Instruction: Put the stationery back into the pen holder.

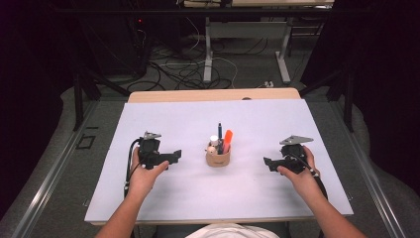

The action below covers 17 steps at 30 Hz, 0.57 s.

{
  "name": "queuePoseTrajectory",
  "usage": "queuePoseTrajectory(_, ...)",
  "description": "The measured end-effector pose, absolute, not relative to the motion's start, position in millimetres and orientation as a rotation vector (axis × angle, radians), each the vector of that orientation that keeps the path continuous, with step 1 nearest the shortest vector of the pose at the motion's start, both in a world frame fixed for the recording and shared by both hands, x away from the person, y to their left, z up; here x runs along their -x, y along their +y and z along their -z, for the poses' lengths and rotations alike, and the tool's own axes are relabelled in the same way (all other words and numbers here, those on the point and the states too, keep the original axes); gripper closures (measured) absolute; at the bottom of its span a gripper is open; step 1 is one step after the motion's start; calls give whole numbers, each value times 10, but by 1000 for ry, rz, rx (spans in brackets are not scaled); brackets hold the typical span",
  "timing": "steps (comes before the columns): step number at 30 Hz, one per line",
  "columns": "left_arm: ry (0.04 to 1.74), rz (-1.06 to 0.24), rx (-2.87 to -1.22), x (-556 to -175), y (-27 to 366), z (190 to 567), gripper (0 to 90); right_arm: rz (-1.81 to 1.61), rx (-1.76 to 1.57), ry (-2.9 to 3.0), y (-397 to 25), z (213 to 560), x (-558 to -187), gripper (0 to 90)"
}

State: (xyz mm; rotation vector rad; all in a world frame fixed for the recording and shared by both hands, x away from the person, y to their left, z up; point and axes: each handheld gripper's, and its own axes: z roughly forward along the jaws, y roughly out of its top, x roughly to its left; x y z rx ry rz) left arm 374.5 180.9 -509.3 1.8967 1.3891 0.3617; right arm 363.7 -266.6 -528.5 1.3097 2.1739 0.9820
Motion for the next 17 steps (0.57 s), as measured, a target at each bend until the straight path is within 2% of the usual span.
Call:
queuePoseTrajectory(3,1410,-367,-1886,-3743,1869,5111,18,-963,-1325,2173,-2685,5284,-3648,96)
queuePoseTrajectory(8,1450,-368,-1872,-3747,1957,5133,2,-932,-1331,2174,-2710,5307,-3673,19)
queuePoseTrajectory(17,1470,-378,-1849,-3750,2088,5140,2,-942,-1378,2153,-2758,5315,-3700,2)
